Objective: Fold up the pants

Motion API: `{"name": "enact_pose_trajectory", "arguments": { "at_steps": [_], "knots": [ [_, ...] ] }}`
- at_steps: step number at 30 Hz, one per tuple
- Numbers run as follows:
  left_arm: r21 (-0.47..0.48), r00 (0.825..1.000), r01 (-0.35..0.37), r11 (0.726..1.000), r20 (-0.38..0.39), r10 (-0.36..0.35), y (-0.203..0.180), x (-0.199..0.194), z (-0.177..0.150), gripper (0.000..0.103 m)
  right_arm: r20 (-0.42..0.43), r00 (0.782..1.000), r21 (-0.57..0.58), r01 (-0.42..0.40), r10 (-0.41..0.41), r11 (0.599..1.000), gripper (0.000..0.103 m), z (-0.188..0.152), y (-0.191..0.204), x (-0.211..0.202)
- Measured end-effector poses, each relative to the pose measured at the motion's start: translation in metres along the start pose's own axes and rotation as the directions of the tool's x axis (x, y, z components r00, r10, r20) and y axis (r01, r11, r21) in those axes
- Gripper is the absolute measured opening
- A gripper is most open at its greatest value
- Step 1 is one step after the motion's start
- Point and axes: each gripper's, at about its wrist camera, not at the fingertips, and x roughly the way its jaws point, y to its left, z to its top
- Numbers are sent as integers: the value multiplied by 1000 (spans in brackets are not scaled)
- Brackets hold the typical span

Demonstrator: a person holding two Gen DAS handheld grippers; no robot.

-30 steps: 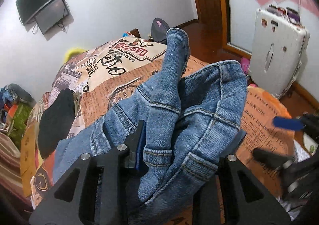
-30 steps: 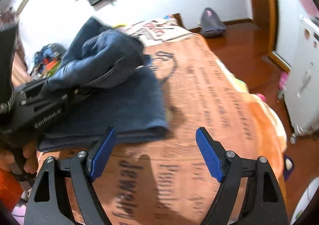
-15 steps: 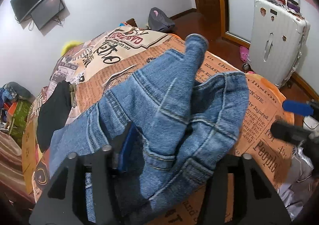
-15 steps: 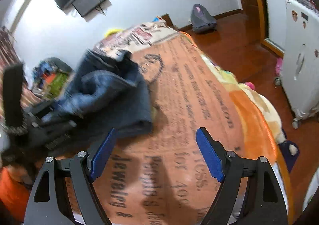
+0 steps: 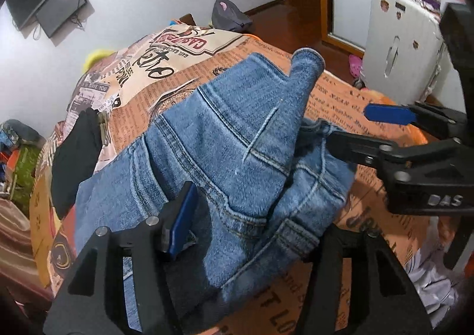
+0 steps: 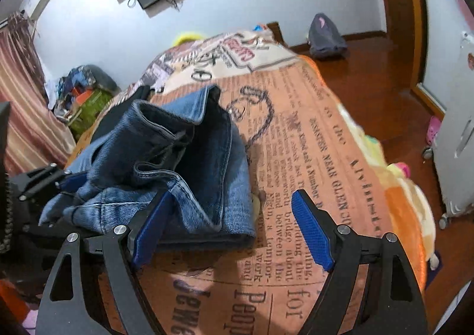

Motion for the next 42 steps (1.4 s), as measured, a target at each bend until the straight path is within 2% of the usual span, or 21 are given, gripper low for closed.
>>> {"name": "enact_pose_trajectory", "arguments": {
  "at_steps": [3,5,8,12,14,16,19,22,27,28,31,33,38,42],
  "knots": [
    [11,1000,29,1000,-1,-29,-2,-7,-4,58,-6,1000,-24,22,-22,999,79,-1,2,4],
    [4,998,60,998,7,-60,0,-13,-7,64,-10,999,-43,50,-51,998,79,0,3,7],
    [-17,998,51,999,34,-50,7,-27,-11,76,-6,997,-48,71,-71,996,79,5,2,6],
    [-115,996,60,992,70,-52,37,-47,-16,79,33,989,-70,149,-147,986,78,15,3,4],
    [-166,995,62,984,85,-48,55,-54,-17,80,27,987,-72,158,-156,985,78,17,3,4],
    [-222,993,42,974,113,-17,82,-61,-19,87,27,987,-66,158,-157,985,78,17,2,2],
    [-263,986,-24,964,152,66,121,-60,-20,90,26,991,-56,136,-134,989,78,13,5,-7],
    [-291,986,-59,955,132,101,162,-40,-14,91,23,995,-42,100,-99,994,78,6,10,-18],
    [-320,997,-51,946,37,67,219,20,1,91,-6,999,-32,47,-47,998,78,-10,28,-23],
    [-324,999,-34,946,10,39,228,38,4,91,-25,999,-28,26,-27,999,78,-14,33,-21],
    [-301,996,-26,953,-92,-2,238,84,4,91,-55,998,-23,16,-18,1000,78,-21,47,-9],
    [-266,991,4,964,-124,-39,233,104,-2,91,-89,996,-18,-1,-1,1000,78,-22,55,4],
    [-344,985,123,931,-76,-158,241,102,-30,92,-123,992,-70,2,-11,998,78,-16,75,28],
    [-338,984,136,931,-65,-167,239,82,-64,92,-141,990,-126,-8,-10,992,78,-7,88,46]
  ]
}}
